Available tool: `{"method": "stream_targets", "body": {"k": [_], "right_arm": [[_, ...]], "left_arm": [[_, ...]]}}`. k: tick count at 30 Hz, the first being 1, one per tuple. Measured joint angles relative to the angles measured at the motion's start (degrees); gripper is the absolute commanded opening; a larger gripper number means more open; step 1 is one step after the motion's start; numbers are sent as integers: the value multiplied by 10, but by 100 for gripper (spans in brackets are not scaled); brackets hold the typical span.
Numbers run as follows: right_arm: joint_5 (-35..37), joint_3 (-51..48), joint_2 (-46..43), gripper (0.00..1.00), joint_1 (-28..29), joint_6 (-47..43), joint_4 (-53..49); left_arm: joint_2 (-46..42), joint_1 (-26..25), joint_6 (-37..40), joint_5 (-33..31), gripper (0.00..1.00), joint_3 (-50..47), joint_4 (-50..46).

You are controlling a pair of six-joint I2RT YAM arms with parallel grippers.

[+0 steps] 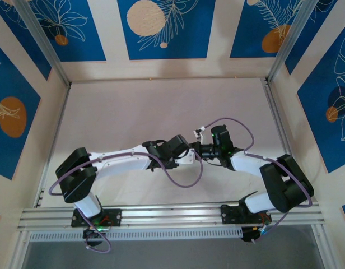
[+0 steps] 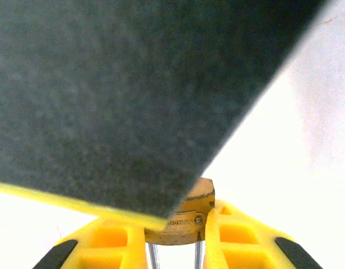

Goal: Unlock with the key

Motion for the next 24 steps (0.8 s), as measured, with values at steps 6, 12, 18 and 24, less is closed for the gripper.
{"method": "stream_targets", "body": {"k": [6,12,18,24], "right_arm": [[4,3,6,22,2,-6,-10],[4,11,6,30,6,-14,-21],[7,16,9,30,8,-18,-24],[19,24,17,29,12,-31,-42]], "left_arm": [[0,0,0,0,0,0,-6],[0,0,-2,0,0,0,-7],[-1,0,-2,0,0,0,-7],[-1,0,-2,0,0,0,-12]]}}
